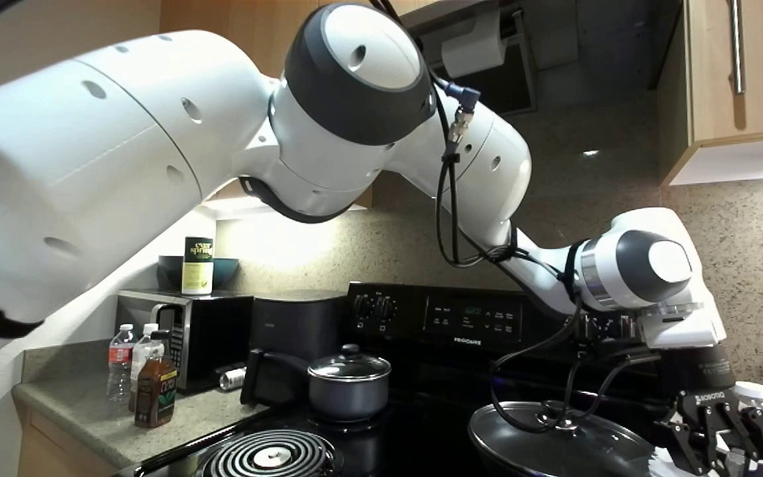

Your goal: Wipe the pot with the paper towel

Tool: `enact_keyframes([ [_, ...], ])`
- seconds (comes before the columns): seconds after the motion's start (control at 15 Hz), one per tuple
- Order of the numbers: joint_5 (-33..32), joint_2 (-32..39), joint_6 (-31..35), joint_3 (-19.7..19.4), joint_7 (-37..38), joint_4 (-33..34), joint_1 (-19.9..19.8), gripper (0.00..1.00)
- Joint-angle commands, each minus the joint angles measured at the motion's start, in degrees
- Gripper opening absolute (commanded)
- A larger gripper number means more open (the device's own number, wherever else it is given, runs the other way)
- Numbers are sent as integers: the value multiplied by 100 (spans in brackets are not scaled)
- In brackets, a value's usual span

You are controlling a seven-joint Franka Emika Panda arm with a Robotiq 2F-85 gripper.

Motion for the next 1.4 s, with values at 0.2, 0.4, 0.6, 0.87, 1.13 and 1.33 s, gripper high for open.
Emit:
enact_keyframes([
  [0.2,-334,525,-132,-267,1283,794,-123,2],
  [0.4,-359,549,-76,-563,1875,862,11,2],
  [0.6,-407,578,-77,-874,2589,951,105,2],
  [0.87,-419,725,-126,-1277,3540,1195,133,2],
  [1.13,-416,850,-272,-1618,4500,1377,185,2],
  [1.33,976,1304,-412,-2972,3907,1529,726,2],
])
